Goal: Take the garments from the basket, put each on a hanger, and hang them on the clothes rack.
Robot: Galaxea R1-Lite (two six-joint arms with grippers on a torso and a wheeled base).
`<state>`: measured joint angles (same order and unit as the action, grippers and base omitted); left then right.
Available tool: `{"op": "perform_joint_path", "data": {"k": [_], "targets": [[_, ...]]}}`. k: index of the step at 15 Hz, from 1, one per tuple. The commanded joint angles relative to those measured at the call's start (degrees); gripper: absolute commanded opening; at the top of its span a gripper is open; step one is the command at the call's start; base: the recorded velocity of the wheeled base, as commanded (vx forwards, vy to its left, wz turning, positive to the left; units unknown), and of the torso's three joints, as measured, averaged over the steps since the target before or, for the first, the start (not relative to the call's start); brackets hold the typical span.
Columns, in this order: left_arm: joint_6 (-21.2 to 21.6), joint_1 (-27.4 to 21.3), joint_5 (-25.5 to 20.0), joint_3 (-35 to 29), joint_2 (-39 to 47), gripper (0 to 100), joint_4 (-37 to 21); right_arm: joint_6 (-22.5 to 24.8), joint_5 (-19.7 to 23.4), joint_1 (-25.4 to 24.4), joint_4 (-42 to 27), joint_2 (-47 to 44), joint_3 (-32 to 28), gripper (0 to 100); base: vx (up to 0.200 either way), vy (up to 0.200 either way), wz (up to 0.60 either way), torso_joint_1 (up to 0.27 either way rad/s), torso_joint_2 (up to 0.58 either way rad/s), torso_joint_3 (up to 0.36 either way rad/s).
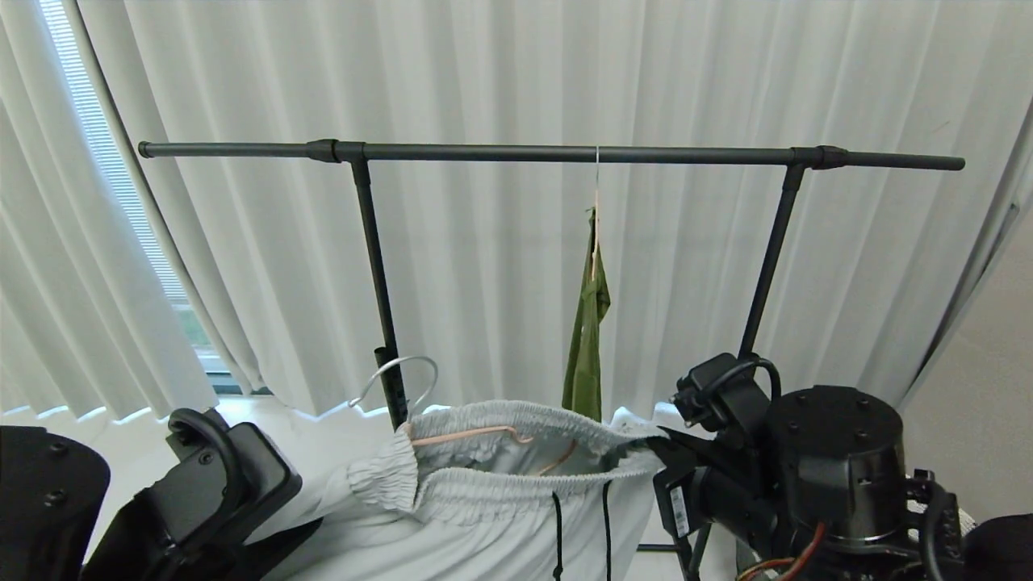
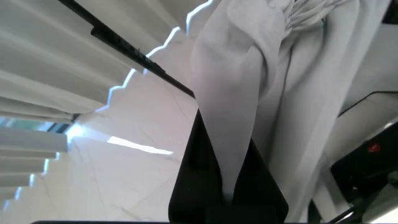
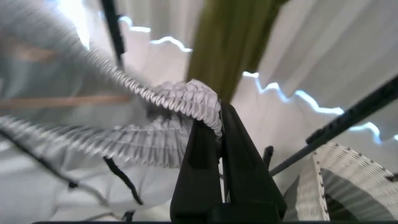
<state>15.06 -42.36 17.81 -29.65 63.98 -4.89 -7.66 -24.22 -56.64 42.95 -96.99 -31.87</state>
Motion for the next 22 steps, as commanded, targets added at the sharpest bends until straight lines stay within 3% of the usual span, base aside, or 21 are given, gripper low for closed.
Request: {"op": "perform_joint_path", "data": {"k": [1,2,3,5,9,12,14,16,18,22], "targets": [[-1.2,0.0,-0.1,-0.5,1.9,0,0.1,0.0,0.1,-5.0,-0.7,2.8,0.9,0,0.000,0.000,0.00,0.000,0.00,0.000],[-2.1,-0.1,-0.1,-0.5,1.7,0,0.1,0.0,0.1,-7.3,-0.8,3.4,1.4,0,0.000,0.000,0.00,0.000,0.00,0.000],[-2.3,-0.1,-0.2,-0.5,1.5,0,0.2,0.1,0.1,-9.5,-1.0,3.8,2.1,100,0.000,0.000,0.00,0.000,0.00,0.000],[-2.4,-0.4,-0.9,-0.1,1.1,0,1.9,1.2,0.1,-12.4,-1.1,4.3,3.6,100,0.000,0.000,0.00,0.000,0.00,0.000],[-1.8,-0.4,-8.6,2.7,-2.2,0,6.1,4.5,2.6,-10.7,-1.2,5.1,3.7,100,0.000,0.000,0.00,0.000,0.00,0.000],[1.7,-1.6,-12.9,3.9,-3.9,0,6.1,14.6,13.3,-6.6,-1.3,5.8,3.1,100,0.000,0.000,0.00,0.000,0.00,0.000],[4.6,-2.9,-17.1,4.2,-3.9,0,6.2,18.1,18.3,-5.9,-5.0,5.3,0.3,100,0.000,0.000,0.00,0.000,0.00,0.000],[6.1,-3.3,-17.9,4.2,-3.7,0,6.4,19.0,21.4,-6.3,-9.2,5.1,-2.0,100,0.000,0.000,0.00,0.000,0.00,0.000],[6.5,-5.9,-17.9,4.2,-3.7,0,7.7,22.5,27.1,-6.4,-14.0,4.8,-4.7,100,0.000,0.000,0.00,0.000,0.00,0.000],[6.6,-8.5,-17.9,4.2,-3.8,0,7.9,23.7,29.8,-7.7,-16.2,2.8,-7.8,100,0.000,0.000,0.00,0.000,0.00,0.000]]}}
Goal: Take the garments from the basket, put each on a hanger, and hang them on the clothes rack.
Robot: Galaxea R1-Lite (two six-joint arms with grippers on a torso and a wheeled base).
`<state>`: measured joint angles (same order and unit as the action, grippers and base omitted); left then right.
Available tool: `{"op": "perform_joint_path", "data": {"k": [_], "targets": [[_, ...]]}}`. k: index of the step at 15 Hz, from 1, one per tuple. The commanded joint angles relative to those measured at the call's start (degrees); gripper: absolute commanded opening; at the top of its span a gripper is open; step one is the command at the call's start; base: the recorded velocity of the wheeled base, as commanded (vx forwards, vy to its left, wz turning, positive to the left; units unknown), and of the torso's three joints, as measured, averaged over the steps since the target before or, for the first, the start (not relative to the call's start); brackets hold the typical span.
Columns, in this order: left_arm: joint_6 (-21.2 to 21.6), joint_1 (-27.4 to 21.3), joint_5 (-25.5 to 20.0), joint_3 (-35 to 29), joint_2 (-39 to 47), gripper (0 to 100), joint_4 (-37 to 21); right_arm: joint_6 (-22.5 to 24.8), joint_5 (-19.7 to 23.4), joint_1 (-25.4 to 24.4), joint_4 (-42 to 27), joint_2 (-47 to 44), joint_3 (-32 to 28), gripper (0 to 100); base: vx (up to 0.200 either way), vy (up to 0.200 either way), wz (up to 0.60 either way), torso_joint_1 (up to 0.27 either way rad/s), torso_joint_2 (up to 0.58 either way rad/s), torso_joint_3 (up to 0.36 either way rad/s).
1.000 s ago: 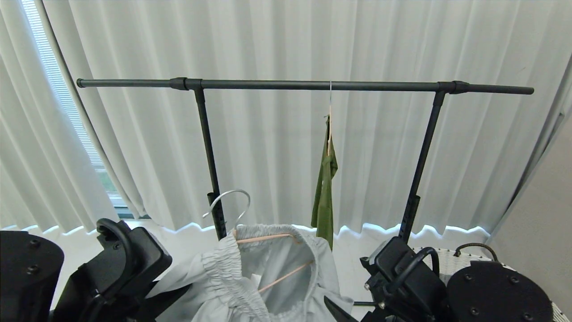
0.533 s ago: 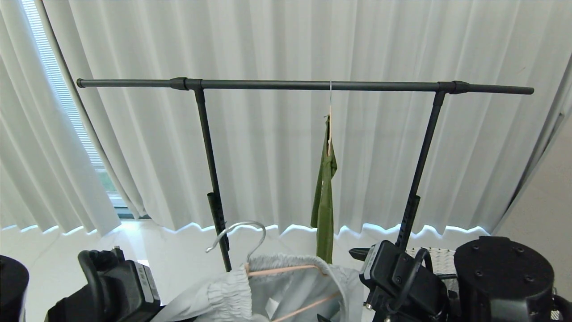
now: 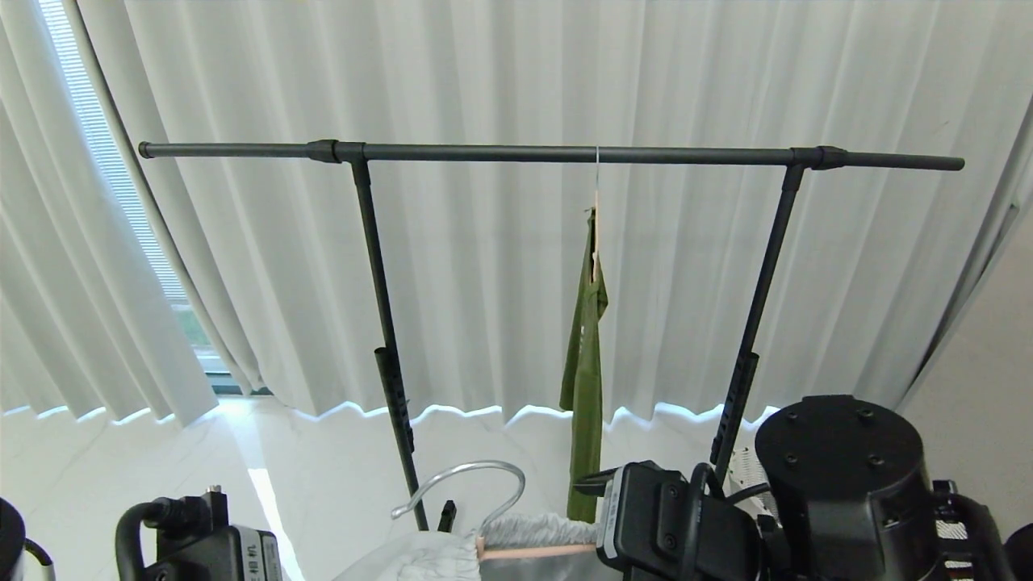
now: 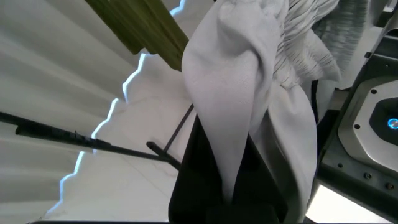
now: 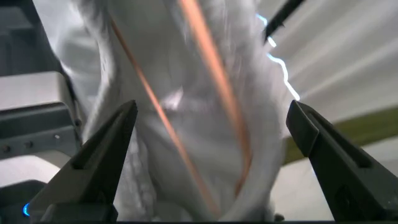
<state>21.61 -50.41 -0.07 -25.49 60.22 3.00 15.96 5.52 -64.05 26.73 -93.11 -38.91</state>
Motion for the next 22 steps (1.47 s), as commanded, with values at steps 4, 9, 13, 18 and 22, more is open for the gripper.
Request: {"op": "perform_joint_path", "data": {"k": [4,9,13,18,22], "targets": [[0.1,-0.6,0.0,0.0,-0.2,0,0.0,0.1,0.0,-0.3,0.0,-1.3,-0.4,100,0.000,0.000,0.00,0.000,0.00,0.000],[0.1,-0.9,0.0,0.0,-0.5,0,0.1,0.1,-0.2,-0.3,0.0,-1.3,-0.3,0,0.000,0.000,0.00,0.000,0.00,0.000],[0.1,-1.8,0.0,0.5,-1.4,0,0.1,1.4,-0.2,-0.1,0.1,-1.5,-0.3,0,0.000,0.000,0.00,0.000,0.00,0.000],[0.0,-1.7,0.2,0.8,-1.4,100,0.1,4.8,-0.2,-0.1,0.1,0.2,-0.5,0,0.000,0.000,0.00,0.000,0.00,0.000],[-0.2,-1.6,0.2,1.5,-2.2,100,0.1,7.7,-0.2,1.7,-0.8,2.6,-0.3,0,0.000,0.000,0.00,0.000,0.00,0.000]]}}
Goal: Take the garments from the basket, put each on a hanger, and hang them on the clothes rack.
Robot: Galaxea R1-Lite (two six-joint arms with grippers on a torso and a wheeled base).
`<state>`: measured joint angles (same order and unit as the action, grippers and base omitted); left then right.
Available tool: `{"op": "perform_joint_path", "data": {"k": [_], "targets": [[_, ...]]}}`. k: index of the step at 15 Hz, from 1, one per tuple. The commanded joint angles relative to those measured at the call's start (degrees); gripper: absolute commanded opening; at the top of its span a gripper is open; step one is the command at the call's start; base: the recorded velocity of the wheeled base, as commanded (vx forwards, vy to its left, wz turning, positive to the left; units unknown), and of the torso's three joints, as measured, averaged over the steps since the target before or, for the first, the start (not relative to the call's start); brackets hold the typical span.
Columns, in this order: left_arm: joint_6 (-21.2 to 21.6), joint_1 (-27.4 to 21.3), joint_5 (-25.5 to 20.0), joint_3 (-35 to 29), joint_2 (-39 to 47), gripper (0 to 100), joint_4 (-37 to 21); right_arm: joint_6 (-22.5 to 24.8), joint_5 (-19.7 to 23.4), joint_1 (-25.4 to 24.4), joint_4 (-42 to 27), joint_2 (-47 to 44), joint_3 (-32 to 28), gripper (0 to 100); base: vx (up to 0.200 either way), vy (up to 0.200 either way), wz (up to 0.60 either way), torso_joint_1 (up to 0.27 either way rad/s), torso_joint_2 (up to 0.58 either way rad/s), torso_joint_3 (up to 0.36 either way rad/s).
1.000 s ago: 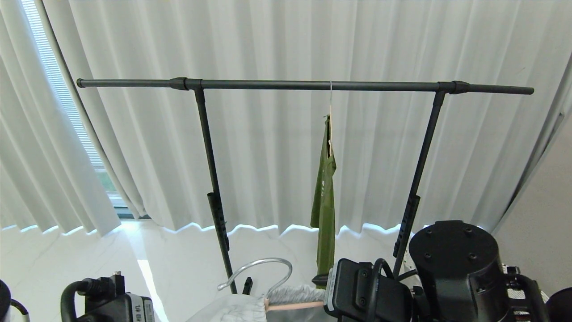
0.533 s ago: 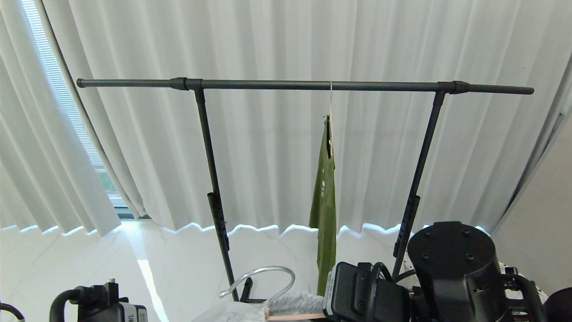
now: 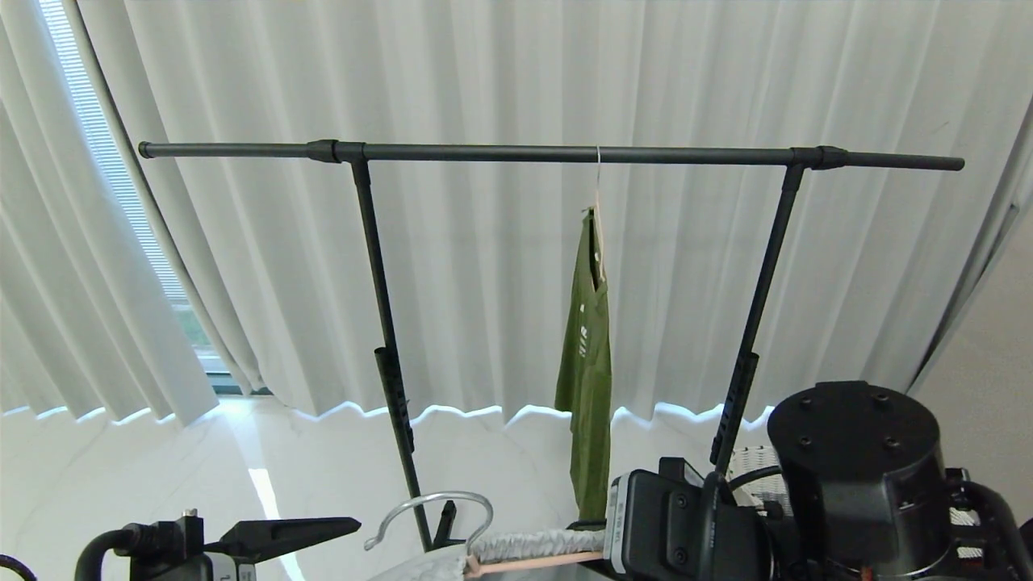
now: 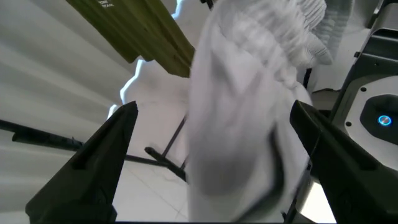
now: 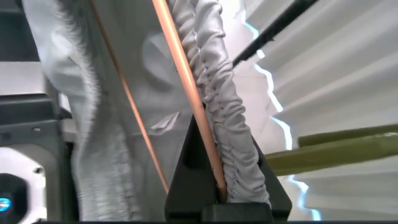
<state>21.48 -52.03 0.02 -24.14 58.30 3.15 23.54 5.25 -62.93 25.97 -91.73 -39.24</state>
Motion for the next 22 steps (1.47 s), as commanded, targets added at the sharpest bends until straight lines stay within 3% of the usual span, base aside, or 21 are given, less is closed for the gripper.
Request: {"op": "perform_joint_path", "data": {"k": [1,3,7,10,13,17,20,22], "targets": [[-0.2,0.6,0.1,0.5,-0.9,100,-0.1,0.5,0.0,1.8,-1.4,2.2,0.0,0,0.000,0.000,0.00,0.000,0.00,0.000],[-0.2,2.5,0.1,0.8,-2.2,100,-0.1,0.7,0.0,4.7,-3.9,3.8,0.1,0,0.000,0.000,0.00,0.000,0.00,0.000],[0.2,15.9,0.3,10.5,-7.3,100,-0.1,0.7,0.2,11.1,-5.7,7.6,0.2,0,0.000,0.000,0.00,0.000,0.00,0.000],[0.1,20.7,0.4,16.4,-10.9,100,-0.1,0.6,0.3,12.7,-5.6,9.0,-0.2,0,0.000,0.000,0.00,0.000,0.00,0.000],[-0.3,28.4,0.1,16.9,-7.0,100,-0.1,0.4,1.5,12.8,-6.0,11.6,0.0,0,0.000,0.000,0.00,0.000,0.00,0.000],[-2.9,30.7,-0.1,12.3,-0.4,100,1.6,-0.2,3.0,12.7,-6.2,13.5,-0.2,0,0.000,0.000,0.00,0.000,0.00,0.000],[-5.4,30.6,-0.2,12.3,2.1,100,6.5,-0.5,3.8,12.2,-6.7,14.3,-0.3,0,0.000,0.000,0.00,0.000,0.00,0.000],[-5.3,30.4,-2.1,12.1,2.2,100,6.6,-0.5,4.3,11.8,-6.9,14.7,-0.4,0,0.000,0.000,0.00,0.000,0.00,0.000]]}}
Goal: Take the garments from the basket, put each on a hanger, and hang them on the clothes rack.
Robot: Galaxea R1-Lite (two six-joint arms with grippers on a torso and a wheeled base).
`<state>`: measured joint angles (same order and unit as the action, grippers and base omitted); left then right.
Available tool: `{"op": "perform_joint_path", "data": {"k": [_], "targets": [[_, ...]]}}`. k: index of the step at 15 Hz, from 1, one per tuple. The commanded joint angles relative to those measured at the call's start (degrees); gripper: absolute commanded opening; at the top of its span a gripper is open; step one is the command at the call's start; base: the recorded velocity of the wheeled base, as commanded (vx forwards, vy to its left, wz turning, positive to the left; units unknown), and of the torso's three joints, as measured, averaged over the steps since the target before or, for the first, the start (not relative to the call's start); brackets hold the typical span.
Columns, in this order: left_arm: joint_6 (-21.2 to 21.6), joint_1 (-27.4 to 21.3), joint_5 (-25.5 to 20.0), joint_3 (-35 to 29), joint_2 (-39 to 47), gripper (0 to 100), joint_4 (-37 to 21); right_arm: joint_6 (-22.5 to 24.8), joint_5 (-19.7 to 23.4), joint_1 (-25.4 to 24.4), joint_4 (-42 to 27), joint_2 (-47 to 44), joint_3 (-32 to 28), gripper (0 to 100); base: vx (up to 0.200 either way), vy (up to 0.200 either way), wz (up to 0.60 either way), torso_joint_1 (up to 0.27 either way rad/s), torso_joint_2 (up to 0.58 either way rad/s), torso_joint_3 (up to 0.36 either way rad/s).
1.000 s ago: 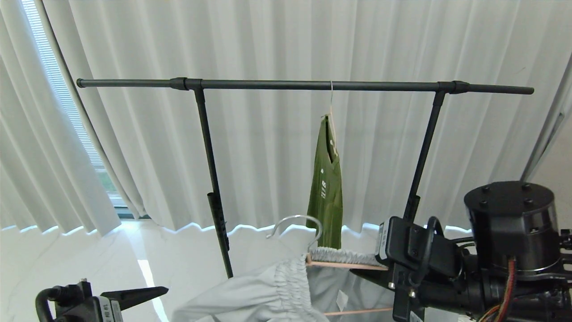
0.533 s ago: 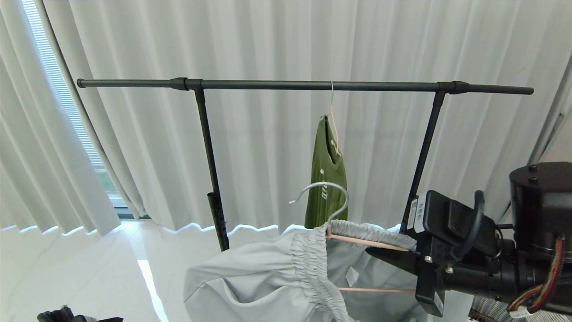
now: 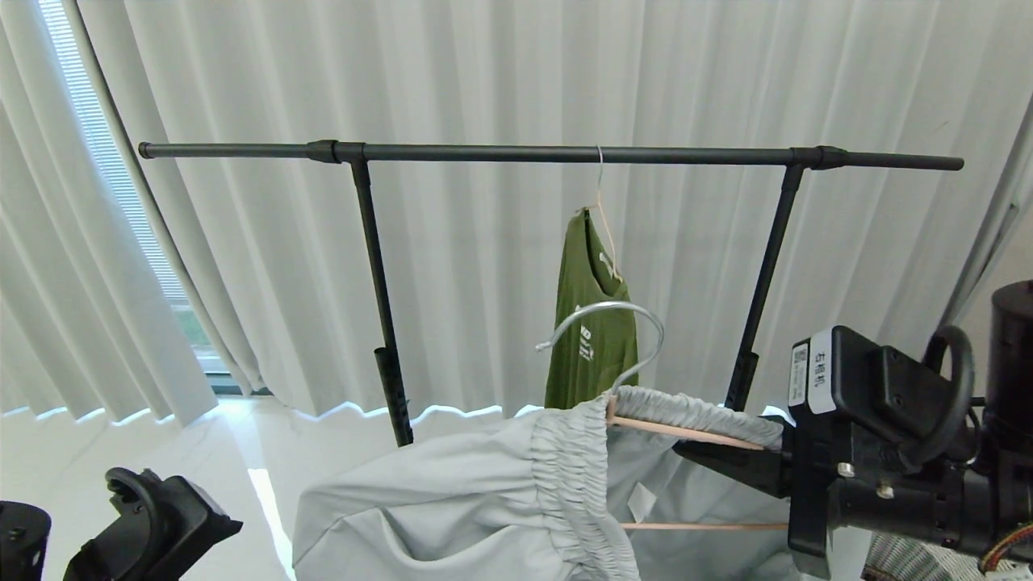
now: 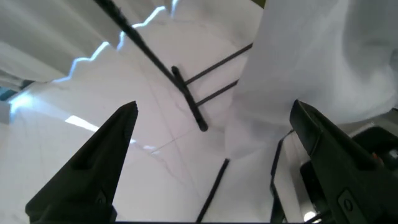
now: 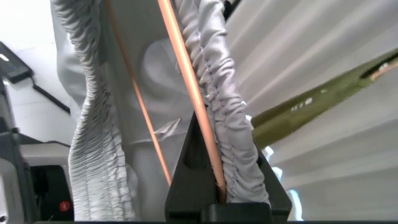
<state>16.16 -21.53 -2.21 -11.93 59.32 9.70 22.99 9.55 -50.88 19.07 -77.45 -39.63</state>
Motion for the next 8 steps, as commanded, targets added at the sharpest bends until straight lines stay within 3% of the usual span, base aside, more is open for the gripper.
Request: {"op": "perform_joint_path", "data": {"k": [1,2,3,8], "targets": [[0.1,-0.1,-0.9,-0.1,1.1,100,0.1,0.0,0.0,-0.4,0.0,0.5,0.0,0,0.000,0.000,0.00,0.000,0.00,0.000],[0.2,-0.2,-2.8,0.0,0.9,100,0.1,0.0,0.0,-0.8,0.0,0.5,-0.1,0,0.000,0.000,0.00,0.000,0.00,0.000],[0.2,-0.2,-3.5,0.0,0.8,0,0.1,0.0,0.0,-0.9,0.0,0.6,-0.1,0,0.000,0.000,0.00,0.000,0.00,0.000],[-0.1,0.2,-3.5,-0.2,1.2,0,0.1,0.0,-0.1,-0.8,-0.1,0.7,0.1,0,0.000,0.000,0.00,0.000,0.00,0.000]]}}
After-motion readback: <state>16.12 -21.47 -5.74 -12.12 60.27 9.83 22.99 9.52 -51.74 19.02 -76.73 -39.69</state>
